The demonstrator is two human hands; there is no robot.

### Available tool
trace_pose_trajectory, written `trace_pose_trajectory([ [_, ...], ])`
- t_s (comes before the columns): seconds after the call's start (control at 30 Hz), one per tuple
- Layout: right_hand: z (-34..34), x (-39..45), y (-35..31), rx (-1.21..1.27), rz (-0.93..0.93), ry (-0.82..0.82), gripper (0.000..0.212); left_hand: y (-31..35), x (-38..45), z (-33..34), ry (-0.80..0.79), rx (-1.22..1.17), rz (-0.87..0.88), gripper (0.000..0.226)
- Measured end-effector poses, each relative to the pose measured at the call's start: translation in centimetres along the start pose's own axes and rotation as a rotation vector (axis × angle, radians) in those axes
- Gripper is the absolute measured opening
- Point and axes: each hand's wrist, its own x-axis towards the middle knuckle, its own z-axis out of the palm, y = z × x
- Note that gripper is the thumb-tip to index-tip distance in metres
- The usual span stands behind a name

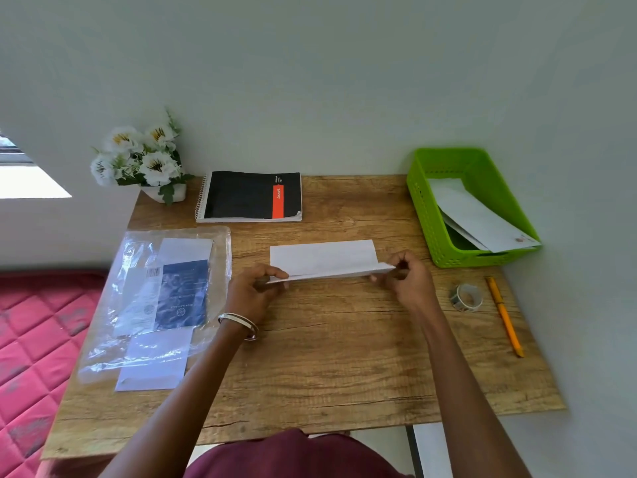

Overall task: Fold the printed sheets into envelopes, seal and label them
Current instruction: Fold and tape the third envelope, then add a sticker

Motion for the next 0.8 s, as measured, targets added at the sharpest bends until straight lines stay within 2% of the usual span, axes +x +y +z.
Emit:
trace_pose_trajectory([
  [0.17, 0.1, 0.0, 0.0, -0.055, -0.165, -0.049, 0.067, -0.5, 0.1, -0.2, -0.028, 0.023, 0.046, 0.022],
  [0.3, -0.1, 0.4, 0.9, -0.116, -0.279, -0.158, 0.04, -0.5, 0.1, -0.4, -0.088, 0.108, 0.095, 0.026],
  [0.4, 0.1, 0.0, 0.5, -0.043, -0.16, -0.196, 0.021, -0.1, 0.3, -0.4, -0.119, 0.142, 0.045, 0.018],
  [0.47, 0.3, -0.1, 0.0, -0.035, -0.06, -0.194, 0.013, 0.0, 0.7, -0.1, -0.101, 0.134, -0.051, 0.031],
  [0.63, 0.8, 0.7, -0.5, -0.175, -0.04, -0.116, 0.026, 0.4, 1.8, 1.0, 0.042, 0.113, -0.174, 0.051],
  [0.73, 1.5, 1.1, -0.5, -0.276, -0.053, -0.033, 0.038, 0.3, 2.1, 1.5, 0.084, 0.152, -0.177, 0.059],
  [0.8, 2.2, 1.5, -0.3, -0.348, -0.057, 0.016, 0.034, 0.0, 2.1, 1.7, 0.077, 0.208, -0.156, 0.062],
])
